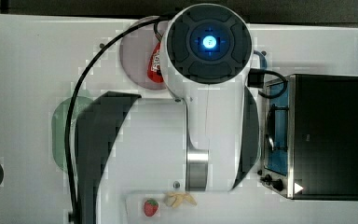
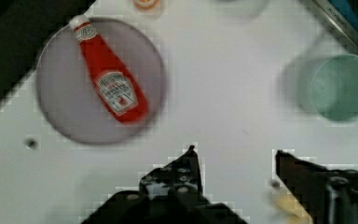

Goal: Drag strainer left to right.

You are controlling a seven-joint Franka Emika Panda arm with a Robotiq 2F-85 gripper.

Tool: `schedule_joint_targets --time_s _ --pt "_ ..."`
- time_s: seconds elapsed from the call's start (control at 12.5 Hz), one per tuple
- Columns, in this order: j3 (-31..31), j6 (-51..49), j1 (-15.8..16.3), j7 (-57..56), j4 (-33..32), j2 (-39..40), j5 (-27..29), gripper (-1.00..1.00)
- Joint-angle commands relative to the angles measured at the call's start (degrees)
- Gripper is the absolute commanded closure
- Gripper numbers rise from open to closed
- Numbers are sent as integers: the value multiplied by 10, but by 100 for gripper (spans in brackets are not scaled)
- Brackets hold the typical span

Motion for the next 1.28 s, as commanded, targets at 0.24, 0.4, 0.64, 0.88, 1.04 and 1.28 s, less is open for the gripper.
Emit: schedule_joint_targets --time_s 0.24,0.4,0.64,0.88,1.04,1.28 --pt "-41 -98 4 -4 -129 -239 -10 -100" --pt "-29 -94 9 -4 -133 -237 -3 -100" --pt "29 -71 27 5 -142 -215 28 -100" --pt "119 -24 31 80 -143 -164 28 -100" --pt "181 25 32 162 -143 -117 28 -100" --pt "257 111 33 328 -144 -31 28 -100"
